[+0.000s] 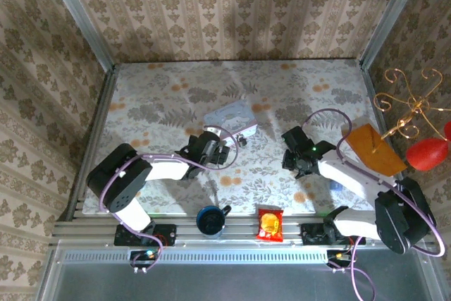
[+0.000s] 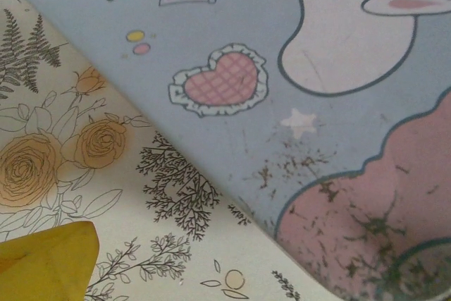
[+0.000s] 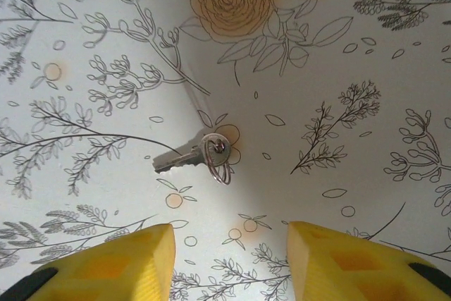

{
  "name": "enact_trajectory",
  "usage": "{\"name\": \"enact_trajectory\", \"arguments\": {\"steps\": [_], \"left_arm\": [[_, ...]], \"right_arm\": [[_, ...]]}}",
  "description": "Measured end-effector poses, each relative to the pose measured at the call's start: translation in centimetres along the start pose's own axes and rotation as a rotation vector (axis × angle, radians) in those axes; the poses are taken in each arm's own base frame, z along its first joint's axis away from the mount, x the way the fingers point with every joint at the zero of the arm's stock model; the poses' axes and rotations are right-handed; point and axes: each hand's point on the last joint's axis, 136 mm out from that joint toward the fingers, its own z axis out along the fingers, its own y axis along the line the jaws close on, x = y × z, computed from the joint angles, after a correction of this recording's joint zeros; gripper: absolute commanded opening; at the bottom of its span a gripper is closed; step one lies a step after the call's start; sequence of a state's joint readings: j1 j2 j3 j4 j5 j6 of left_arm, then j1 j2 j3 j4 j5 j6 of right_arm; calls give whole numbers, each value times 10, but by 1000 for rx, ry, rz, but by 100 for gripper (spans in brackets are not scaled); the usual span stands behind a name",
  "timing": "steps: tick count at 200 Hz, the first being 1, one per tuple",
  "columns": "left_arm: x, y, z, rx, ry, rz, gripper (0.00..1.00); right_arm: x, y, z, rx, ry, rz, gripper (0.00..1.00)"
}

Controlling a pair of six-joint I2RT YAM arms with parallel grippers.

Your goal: Unlock the padlock with the key

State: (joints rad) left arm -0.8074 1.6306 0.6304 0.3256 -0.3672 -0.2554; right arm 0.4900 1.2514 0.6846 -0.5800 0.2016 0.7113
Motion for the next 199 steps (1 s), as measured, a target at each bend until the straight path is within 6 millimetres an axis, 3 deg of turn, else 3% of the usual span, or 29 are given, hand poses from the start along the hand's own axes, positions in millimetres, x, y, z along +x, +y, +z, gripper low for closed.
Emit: {"name": "enact_trajectory", "arguments": {"steps": [45, 199], "left_arm": [[-5, 6, 3, -14, -5, -16, 100], [-15, 7, -1, -10, -27, -40, 100]], "right_arm": [[10, -3, 18, 56, 67, -39, 41], [-12, 5, 41, 49, 54, -71, 21]]}}
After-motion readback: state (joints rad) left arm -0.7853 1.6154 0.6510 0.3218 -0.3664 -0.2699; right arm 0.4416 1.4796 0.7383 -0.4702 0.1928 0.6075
